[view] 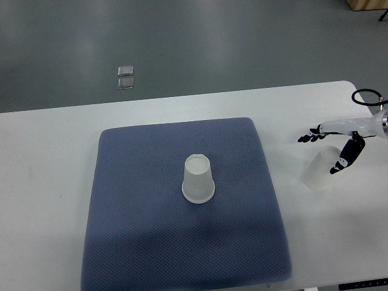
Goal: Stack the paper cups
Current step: 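Lower the right hand around the white cup and close its fingers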
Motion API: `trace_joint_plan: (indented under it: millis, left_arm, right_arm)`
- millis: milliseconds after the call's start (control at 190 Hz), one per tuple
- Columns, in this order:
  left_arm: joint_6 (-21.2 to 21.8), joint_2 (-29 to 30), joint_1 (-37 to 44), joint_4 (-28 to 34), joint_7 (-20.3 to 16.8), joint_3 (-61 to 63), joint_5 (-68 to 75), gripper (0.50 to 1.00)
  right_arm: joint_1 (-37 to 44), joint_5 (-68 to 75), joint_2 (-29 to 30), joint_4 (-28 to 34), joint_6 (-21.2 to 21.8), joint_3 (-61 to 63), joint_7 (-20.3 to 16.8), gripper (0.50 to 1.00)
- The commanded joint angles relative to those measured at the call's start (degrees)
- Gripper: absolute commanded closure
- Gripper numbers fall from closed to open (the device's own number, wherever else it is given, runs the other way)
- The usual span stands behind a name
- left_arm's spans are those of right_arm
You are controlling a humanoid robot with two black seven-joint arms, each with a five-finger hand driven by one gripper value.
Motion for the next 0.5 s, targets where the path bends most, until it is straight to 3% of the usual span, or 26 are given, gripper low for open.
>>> trace_joint_plan:
  millis: [0, 211, 495]
  left_arm:
    - [0.0, 0.0, 0.0, 0.0, 0.0, 0.0, 0.0, 0.5]
    - [0.0, 0.0, 0.0, 0.0, 0.0, 0.0, 0.0, 0.5]
    - [0.0, 0.0, 0.0, 0.0, 0.0, 0.0, 0.0, 0.5]
  right_arm:
    - [0.0, -0.5, -1.1, 0.0, -4.4, -3.5, 0.3, 0.574]
    - [0.0, -1.2, -1.1, -0.3, -10.3, -7.2, 1.0, 0.576]
    - [-0.3, -1.2, -0.5, -0.3, -11.7, -7.4, 1.0, 0.605]
